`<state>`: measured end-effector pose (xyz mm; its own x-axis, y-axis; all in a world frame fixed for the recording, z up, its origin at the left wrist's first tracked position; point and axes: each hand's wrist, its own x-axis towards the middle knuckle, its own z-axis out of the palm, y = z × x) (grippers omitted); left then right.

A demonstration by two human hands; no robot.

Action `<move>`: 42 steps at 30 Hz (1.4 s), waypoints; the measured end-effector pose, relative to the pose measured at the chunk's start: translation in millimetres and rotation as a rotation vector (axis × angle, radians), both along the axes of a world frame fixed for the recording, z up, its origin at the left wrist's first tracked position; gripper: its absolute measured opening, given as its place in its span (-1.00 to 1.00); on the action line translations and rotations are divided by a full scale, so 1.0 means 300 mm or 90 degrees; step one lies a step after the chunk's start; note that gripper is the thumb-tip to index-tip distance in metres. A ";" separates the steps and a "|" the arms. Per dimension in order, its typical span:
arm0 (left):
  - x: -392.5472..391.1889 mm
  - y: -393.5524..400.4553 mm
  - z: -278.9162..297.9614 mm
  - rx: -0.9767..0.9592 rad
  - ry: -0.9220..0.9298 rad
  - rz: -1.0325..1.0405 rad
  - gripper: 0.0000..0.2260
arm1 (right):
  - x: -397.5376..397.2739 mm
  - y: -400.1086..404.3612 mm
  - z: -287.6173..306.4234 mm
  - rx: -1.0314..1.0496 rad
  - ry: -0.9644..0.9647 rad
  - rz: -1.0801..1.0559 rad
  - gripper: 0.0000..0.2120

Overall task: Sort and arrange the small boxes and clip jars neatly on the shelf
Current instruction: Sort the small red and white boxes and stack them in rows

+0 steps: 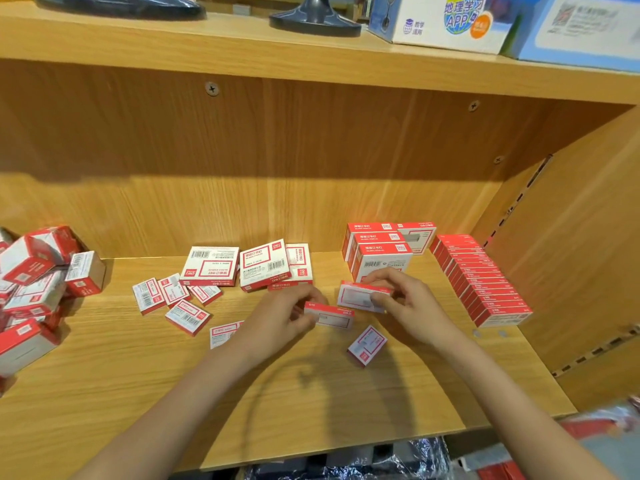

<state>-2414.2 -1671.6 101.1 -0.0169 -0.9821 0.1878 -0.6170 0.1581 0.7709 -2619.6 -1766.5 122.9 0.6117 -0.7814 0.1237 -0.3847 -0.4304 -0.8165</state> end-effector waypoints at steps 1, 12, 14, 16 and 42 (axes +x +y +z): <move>-0.010 -0.007 -0.003 -0.009 0.007 0.018 -0.84 | 0.009 0.005 -0.004 -0.005 0.012 0.010 -0.77; -0.079 -0.041 -0.034 -0.051 0.033 0.130 -0.69 | 0.053 0.040 -0.016 -0.135 0.135 0.012 -0.78; -0.090 -0.044 -0.022 -0.066 0.028 0.127 -0.70 | 0.010 0.020 0.012 -0.157 0.107 -0.028 -0.77; -0.116 -0.048 -0.004 -0.059 -0.005 0.095 -0.69 | -0.072 -0.003 0.056 -0.146 0.114 -0.069 -0.74; -0.459 -0.236 -0.028 -0.028 -0.249 -0.187 -0.66 | -0.532 -0.017 0.034 0.067 0.048 -0.242 -0.69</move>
